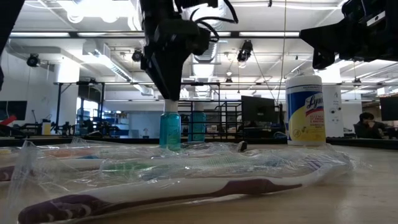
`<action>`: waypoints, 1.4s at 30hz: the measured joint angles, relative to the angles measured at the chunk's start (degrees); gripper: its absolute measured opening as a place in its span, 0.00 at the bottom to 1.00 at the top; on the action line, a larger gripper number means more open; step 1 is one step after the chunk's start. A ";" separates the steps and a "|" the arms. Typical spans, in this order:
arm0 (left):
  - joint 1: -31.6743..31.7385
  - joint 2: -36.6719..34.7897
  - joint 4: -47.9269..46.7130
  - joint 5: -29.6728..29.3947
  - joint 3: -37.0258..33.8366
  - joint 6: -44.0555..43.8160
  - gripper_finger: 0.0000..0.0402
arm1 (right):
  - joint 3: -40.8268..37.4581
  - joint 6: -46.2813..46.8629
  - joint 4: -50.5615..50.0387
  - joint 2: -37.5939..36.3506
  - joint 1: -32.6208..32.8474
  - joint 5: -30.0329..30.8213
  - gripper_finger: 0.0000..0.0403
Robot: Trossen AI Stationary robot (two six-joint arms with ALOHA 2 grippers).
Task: Pick & Place toothbrushing station
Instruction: Put the blue mouthwash in the wire organizer
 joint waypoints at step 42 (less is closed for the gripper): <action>-0.50 0.73 0.51 -0.06 0.65 10.16 0.24 | 0.00 -0.39 -0.01 0.02 -0.01 0.02 0.02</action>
